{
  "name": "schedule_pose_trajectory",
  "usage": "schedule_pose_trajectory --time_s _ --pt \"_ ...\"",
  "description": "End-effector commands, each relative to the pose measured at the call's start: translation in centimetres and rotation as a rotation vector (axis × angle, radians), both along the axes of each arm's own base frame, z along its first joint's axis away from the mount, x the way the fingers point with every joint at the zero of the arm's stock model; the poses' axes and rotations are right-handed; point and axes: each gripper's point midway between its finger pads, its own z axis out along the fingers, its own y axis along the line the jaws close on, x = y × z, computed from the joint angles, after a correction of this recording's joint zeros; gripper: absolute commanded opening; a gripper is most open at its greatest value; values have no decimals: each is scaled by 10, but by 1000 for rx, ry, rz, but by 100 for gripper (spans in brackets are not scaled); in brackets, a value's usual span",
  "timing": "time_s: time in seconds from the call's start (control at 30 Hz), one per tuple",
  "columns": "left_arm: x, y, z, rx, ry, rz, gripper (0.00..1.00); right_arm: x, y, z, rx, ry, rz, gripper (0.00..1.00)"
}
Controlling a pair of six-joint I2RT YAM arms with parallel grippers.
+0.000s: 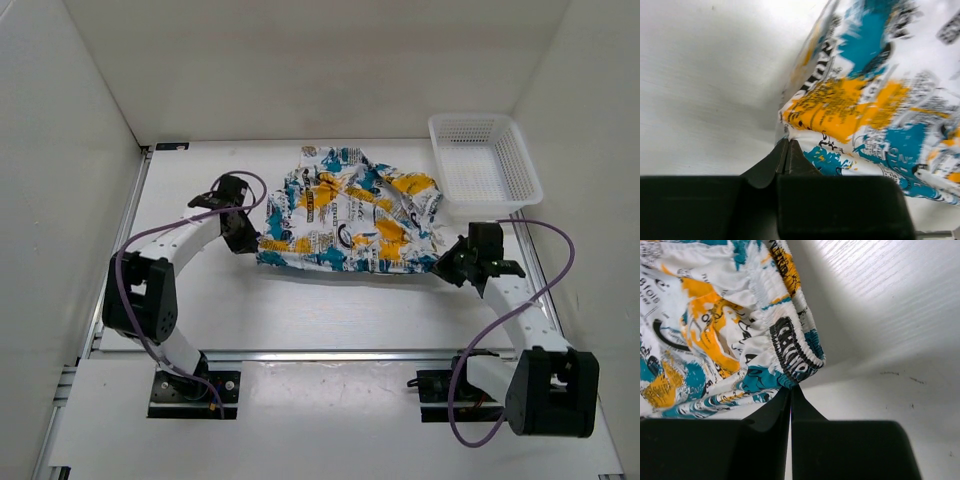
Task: Fold and stack the shorts
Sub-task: Flatten the shorts out
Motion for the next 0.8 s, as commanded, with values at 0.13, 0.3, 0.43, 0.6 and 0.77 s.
schedule_pose_trajectory --time_s 0.13,0.3,0.43,0.6,0.77 --pt "37 -1 42 6 -104 -23 10 -31 -8 -10 -59 48 28 0" --pt "48 -17 11 13 -16 -91 37 -34 -7 -7 -51 39 33 0" --pt "40 -16 12 28 -19 -108 71 -30 -9 2 -72 24 42 0" --pt "17 -4 57 23 -126 -71 90 -27 -9 3 -72 24 42 0" --pt "-30 -4 62 -30 -111 -27 73 -26 -9 2 -72 26 42 0"
